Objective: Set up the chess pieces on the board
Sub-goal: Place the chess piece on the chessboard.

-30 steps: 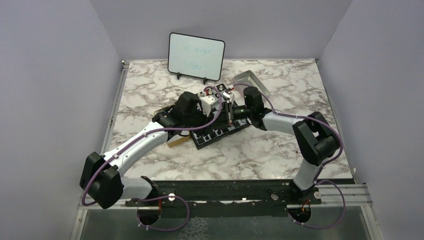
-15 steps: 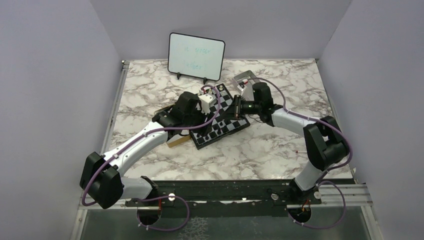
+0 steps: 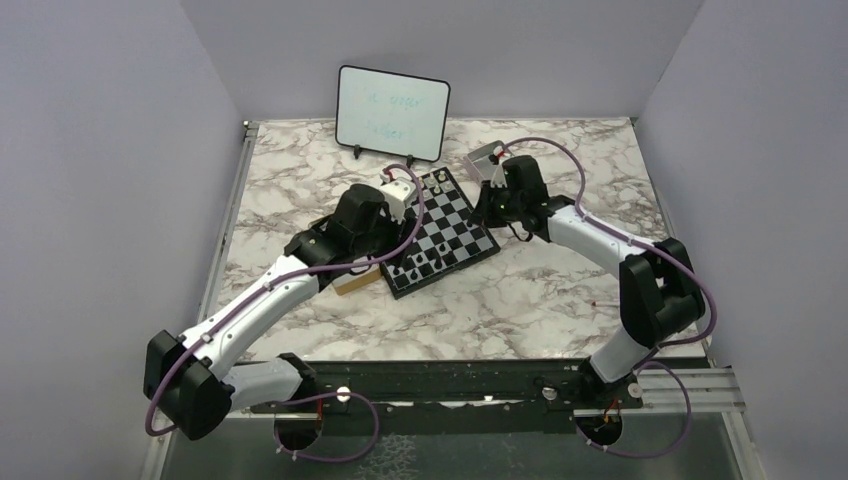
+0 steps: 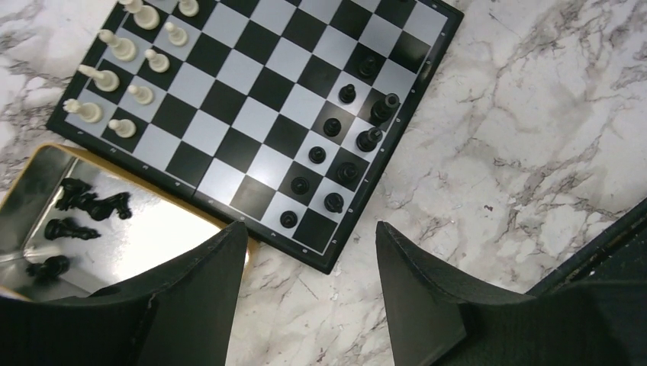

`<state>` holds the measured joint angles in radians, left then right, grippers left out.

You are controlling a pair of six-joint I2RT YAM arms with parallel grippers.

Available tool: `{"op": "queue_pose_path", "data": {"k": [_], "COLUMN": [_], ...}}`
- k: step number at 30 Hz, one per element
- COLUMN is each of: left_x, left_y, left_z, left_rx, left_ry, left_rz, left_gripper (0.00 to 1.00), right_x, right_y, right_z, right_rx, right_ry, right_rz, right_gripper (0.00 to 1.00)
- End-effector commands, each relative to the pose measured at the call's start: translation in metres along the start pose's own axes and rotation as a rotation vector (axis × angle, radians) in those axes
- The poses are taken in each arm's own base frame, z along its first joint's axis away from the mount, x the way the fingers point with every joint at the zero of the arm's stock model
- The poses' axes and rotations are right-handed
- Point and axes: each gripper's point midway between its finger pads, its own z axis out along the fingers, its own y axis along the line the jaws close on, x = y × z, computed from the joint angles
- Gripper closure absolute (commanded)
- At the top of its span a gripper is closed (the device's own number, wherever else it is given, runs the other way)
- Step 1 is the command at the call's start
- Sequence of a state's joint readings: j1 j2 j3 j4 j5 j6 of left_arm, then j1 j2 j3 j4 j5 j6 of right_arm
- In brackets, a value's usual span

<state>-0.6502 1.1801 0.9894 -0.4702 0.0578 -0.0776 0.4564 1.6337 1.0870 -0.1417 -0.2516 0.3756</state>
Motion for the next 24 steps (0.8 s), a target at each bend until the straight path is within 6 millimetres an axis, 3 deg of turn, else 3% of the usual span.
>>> {"op": "queue_pose_path", "data": {"k": [1, 13, 24], "left_x": [-0.006, -0.021, -0.025], "left_y": [0.018, 0.04, 0.048], "left_z": [-0.013, -0.039, -0.047], "left_rx": [-0.113, -0.245, -0.289], "left_ry": [-0.055, -0.162, -0.199], "left_rz": [-0.006, -0.012, -0.016], "left_gripper": [0.36, 0.36, 0.35], "right_x": [-0.005, 0.013, 0.023], "right_y": [-0.026, -0.027, -0.027], "right_z": [0.007, 0.033, 0.038], "right_rx": [0.178, 0.3, 0.314], "right_ry": [-0.015, 0.003, 0.003], "right_rz": [-0.131, -0.234, -0.248], "right_gripper": [0.94, 0.94, 0.92]}}
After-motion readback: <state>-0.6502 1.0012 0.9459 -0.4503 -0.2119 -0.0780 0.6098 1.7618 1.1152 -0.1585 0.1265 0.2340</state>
